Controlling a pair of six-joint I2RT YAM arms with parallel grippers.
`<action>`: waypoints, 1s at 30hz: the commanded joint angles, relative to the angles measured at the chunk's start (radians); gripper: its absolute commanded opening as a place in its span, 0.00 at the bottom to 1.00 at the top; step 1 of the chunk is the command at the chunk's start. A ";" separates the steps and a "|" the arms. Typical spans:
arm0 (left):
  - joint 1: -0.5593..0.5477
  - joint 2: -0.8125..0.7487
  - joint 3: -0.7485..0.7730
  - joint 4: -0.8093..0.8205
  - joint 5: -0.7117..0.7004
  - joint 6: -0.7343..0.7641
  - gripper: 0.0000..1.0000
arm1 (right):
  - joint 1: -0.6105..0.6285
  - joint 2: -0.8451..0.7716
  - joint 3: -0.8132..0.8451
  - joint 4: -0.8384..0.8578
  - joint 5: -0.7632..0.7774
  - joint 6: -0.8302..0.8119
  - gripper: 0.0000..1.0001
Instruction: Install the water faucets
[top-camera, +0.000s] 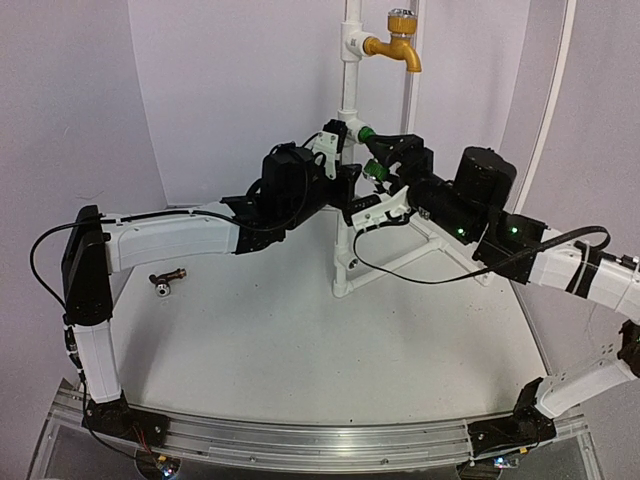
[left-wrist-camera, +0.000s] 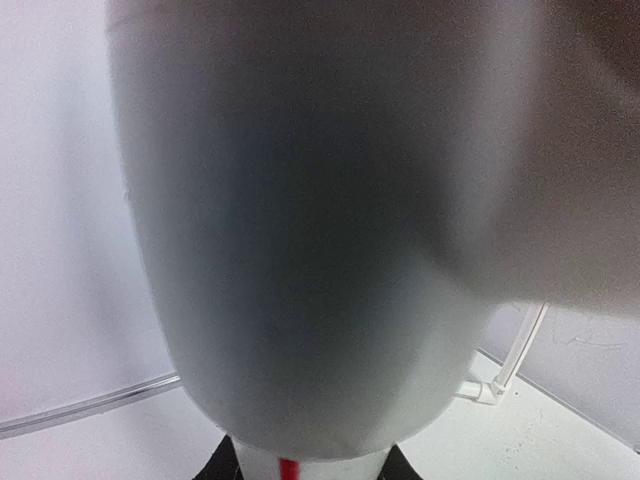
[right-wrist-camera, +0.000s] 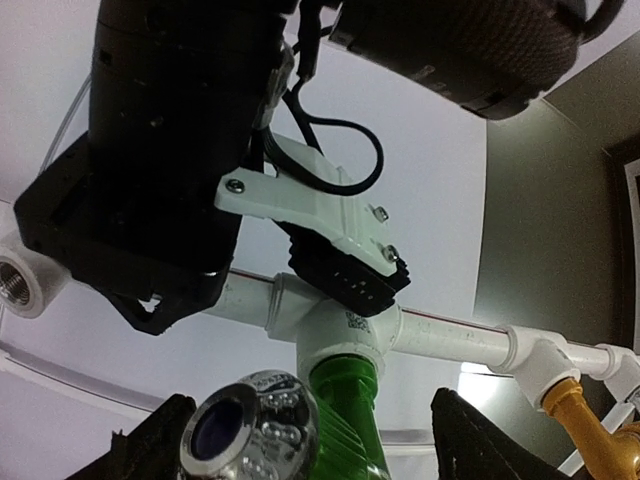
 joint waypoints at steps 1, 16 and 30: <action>0.002 0.063 -0.031 -0.243 -0.013 -0.031 0.00 | 0.005 0.041 0.057 0.141 0.115 0.037 0.53; 0.001 0.076 -0.025 -0.243 0.001 -0.043 0.00 | 0.031 0.024 0.218 -0.088 0.068 1.444 0.18; 0.001 0.070 -0.039 -0.244 -0.018 -0.058 0.00 | 0.021 -0.010 0.310 -0.108 0.098 2.365 0.34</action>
